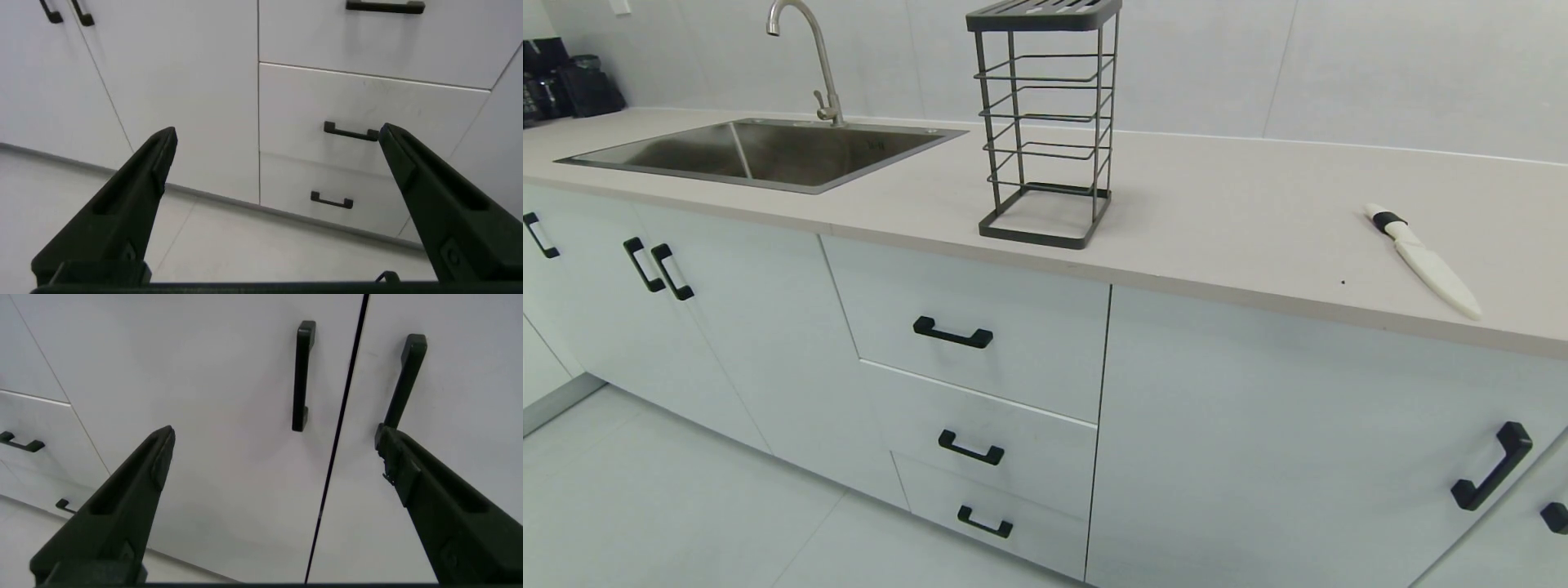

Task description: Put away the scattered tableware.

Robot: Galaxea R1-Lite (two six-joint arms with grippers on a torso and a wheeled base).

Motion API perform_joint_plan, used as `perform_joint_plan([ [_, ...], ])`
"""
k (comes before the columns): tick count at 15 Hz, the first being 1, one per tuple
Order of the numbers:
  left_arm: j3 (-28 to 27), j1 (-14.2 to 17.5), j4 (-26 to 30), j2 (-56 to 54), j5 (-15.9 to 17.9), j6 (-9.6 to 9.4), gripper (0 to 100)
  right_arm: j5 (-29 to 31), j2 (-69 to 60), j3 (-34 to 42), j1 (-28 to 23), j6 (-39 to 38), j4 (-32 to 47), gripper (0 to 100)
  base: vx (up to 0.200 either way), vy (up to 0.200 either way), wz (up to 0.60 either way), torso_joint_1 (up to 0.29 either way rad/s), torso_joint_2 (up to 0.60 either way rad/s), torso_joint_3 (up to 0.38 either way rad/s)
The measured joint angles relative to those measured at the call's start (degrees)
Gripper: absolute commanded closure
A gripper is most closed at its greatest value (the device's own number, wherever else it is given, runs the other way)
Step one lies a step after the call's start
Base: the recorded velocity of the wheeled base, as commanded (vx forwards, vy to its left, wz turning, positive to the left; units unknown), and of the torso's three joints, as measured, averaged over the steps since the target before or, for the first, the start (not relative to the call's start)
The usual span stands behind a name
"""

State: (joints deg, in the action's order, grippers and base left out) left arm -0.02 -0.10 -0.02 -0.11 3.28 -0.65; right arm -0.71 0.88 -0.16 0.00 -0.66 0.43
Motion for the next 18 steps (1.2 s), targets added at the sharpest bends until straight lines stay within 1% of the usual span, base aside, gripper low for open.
perform_joint_plan([
  [1,0.02,0.00,0.02,0.00,0.02,0.10,0,0.02,0.00,0.00,0.00,-0.07,0.01,0,0.000,0.000,0.00,0.000,0.00,0.000],
  [3,0.02,0.00,0.02,-0.02,0.22,0.07,0,0.06,0.00,0.00,0.00,-0.05,0.11,0,0.000,0.000,-0.60,0.000,0.00,-0.005],
  [7,0.02,0.02,0.02,0.00,-0.50,0.02,0,1.26,0.00,-0.02,0.00,-0.10,0.20,0,0.000,0.000,-0.60,0.002,0.00,0.001],
  [18,0.02,0.02,-0.02,0.00,-0.44,0.55,0,1.33,0.00,-0.02,0.00,-0.05,0.11,0,0.000,0.000,0.00,0.000,0.00,0.000],
])
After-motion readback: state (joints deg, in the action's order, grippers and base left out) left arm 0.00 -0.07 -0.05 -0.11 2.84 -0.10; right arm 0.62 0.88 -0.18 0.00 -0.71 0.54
